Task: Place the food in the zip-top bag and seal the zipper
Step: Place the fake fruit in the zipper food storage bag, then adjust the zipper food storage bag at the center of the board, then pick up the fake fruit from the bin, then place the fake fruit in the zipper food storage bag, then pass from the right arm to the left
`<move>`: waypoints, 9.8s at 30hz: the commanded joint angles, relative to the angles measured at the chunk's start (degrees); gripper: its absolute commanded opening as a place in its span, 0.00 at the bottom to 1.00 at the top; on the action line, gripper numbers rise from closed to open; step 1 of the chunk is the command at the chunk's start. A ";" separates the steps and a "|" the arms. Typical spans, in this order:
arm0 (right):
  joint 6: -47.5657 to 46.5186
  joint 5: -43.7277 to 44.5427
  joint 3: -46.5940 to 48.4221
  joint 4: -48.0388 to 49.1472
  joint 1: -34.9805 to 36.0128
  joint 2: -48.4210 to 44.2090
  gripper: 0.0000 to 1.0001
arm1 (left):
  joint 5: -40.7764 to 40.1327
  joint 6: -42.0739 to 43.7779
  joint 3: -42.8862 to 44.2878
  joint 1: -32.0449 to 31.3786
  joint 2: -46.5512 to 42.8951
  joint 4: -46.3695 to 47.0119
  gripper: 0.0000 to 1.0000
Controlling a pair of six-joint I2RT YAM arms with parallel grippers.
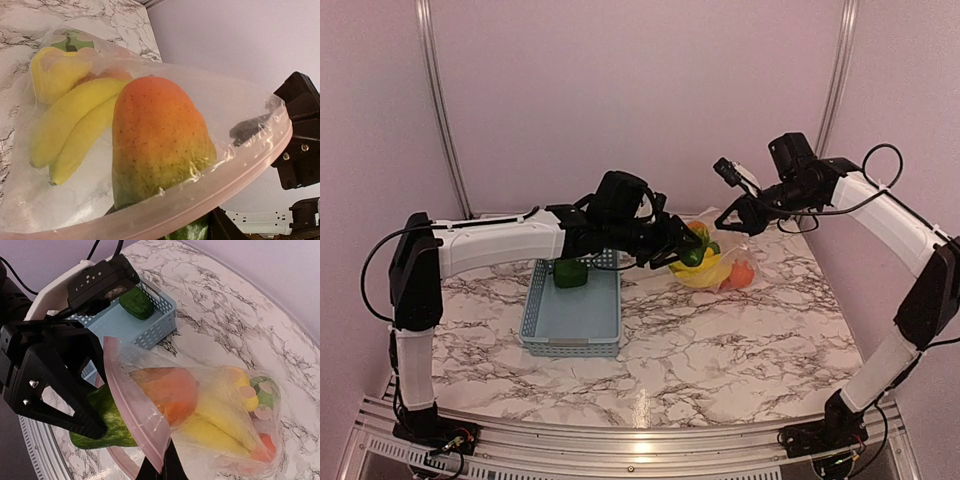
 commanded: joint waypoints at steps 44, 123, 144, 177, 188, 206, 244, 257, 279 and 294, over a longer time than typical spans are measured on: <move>2.70 -6.56 1.88 3.46 0.39 -0.74 0.00 | -18.79 12.99 -3.62 0.40 -11.56 -0.26 0.99; 4.35 1.38 3.46 5.52 -8.06 -0.98 0.00 | -45.76 20.98 -9.89 12.96 1.04 -23.95 0.99; 4.38 0.14 2.52 6.08 -8.05 0.16 0.00 | -55.30 19.17 -0.06 12.70 10.37 -32.70 0.99; 4.00 -0.08 3.02 5.48 -8.08 0.76 0.00 | -50.76 23.71 0.03 12.87 12.91 -32.47 0.99; 3.92 0.18 2.69 5.56 -8.05 0.35 0.00 | -51.34 24.53 0.06 12.96 12.06 -32.38 0.87; 3.74 0.70 3.06 5.14 -7.60 0.37 0.00 | -44.96 32.21 -6.02 5.52 -12.03 -15.77 0.81; 3.39 2.36 3.99 2.77 -3.22 -4.14 0.00 | -24.94 35.75 12.43 -5.76 6.84 8.56 0.81; 3.23 1.61 3.09 2.76 -3.22 -4.97 0.00 | -31.64 34.42 18.81 -5.23 12.60 2.25 0.98; 3.18 1.63 3.06 2.98 -3.24 -3.96 0.00 | -28.03 42.76 11.25 -5.65 0.19 4.74 0.99; 0.02 -1.72 2.22 0.85 -2.69 -4.98 0.00 | -11.11 72.59 11.21 -6.18 -3.15 -13.82 0.84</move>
